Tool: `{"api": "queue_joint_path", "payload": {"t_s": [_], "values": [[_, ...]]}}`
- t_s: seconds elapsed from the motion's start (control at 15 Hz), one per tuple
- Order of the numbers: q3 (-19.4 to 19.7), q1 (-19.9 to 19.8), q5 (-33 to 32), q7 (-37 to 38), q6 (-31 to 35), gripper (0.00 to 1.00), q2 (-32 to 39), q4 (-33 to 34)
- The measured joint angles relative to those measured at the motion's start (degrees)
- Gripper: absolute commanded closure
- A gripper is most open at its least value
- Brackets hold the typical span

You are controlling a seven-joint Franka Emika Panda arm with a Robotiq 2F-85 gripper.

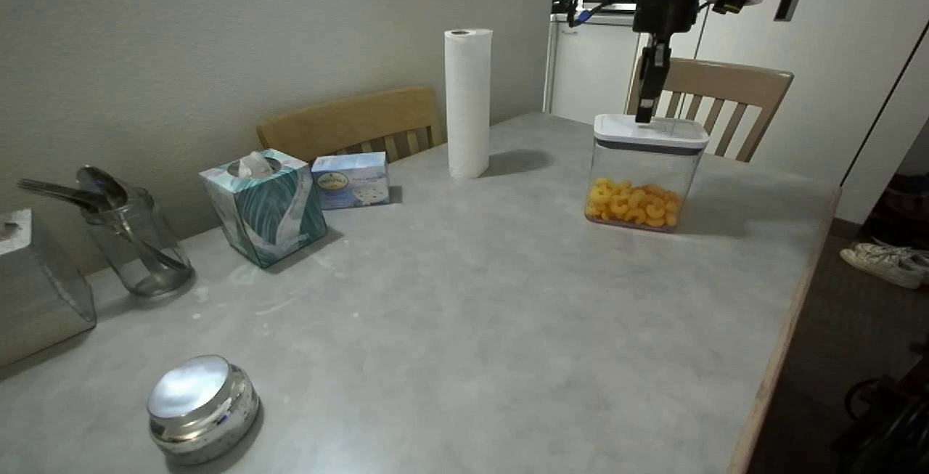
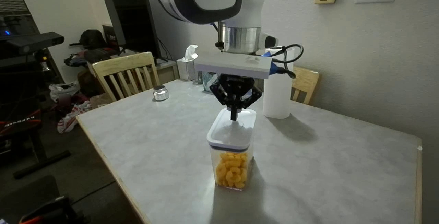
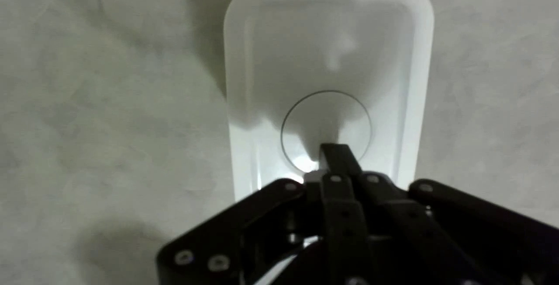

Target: Press down on the top of the white lid and remove it from the clear food container

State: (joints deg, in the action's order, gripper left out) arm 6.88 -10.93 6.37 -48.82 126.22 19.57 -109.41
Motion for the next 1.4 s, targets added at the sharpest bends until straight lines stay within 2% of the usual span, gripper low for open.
{"api": "queue_joint_path", "payload": {"t_s": [0.33,0.8,1.4], "values": [[-0.1,-0.3,0.4,-0.1,4.4,1.00,-1.4,-1.2],[-0.2,-1.4,1.6,-0.1,4.6,1.00,-0.9,-3.7],[-0.9,-4.0,9.0,-2.4,4.1,1.00,-0.7,-3.8]]}}
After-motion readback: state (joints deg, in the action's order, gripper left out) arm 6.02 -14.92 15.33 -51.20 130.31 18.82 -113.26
